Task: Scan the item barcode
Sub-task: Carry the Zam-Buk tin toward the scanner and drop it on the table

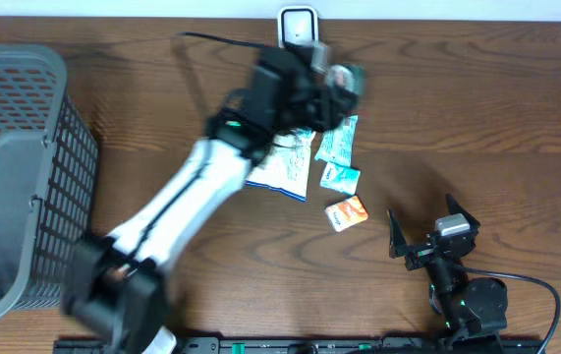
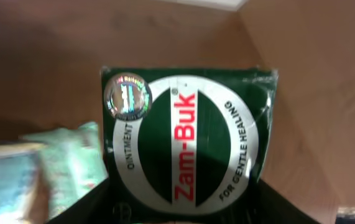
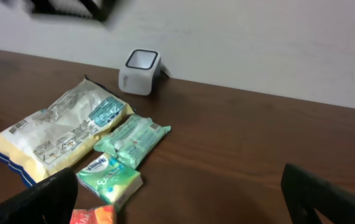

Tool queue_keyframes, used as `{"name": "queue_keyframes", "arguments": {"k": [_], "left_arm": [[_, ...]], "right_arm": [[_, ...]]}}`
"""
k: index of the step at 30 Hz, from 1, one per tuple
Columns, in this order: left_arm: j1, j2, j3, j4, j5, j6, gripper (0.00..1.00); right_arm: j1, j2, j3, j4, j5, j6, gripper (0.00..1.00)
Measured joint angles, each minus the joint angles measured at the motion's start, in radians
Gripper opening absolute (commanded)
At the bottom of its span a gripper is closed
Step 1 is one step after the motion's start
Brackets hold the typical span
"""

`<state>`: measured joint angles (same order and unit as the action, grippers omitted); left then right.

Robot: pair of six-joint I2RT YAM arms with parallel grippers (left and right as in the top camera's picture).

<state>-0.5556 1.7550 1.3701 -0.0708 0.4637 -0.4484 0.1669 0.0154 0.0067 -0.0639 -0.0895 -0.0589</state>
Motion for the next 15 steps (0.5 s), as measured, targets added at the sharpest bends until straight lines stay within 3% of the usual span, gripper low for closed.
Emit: {"name": "queue_keyframes", "arguments": {"k": [1,3,8,15], "left_arm": [[-0.028,0.047,-0.003,0.032,0.0,0.0,0.54],[-0.061,0.114,-0.003,0.109,0.0,0.0,0.67],[-0.101,0.222,-0.004,0.174,-0.003,0.0,0.74],[-0.098,0.248,-0.004,0.175,-0.003,0.0,0.76]], "right_arm": [[0.0,0.0,0.0,0.0,0.0,0.0,0.99],[0.0,0.0,0.0,0.0,0.0,0.0,0.99],[0.0,0.0,0.0,0.0,0.0,0.0,0.99],[0.0,0.0,0.0,0.0,0.0,0.0,0.99]]}}
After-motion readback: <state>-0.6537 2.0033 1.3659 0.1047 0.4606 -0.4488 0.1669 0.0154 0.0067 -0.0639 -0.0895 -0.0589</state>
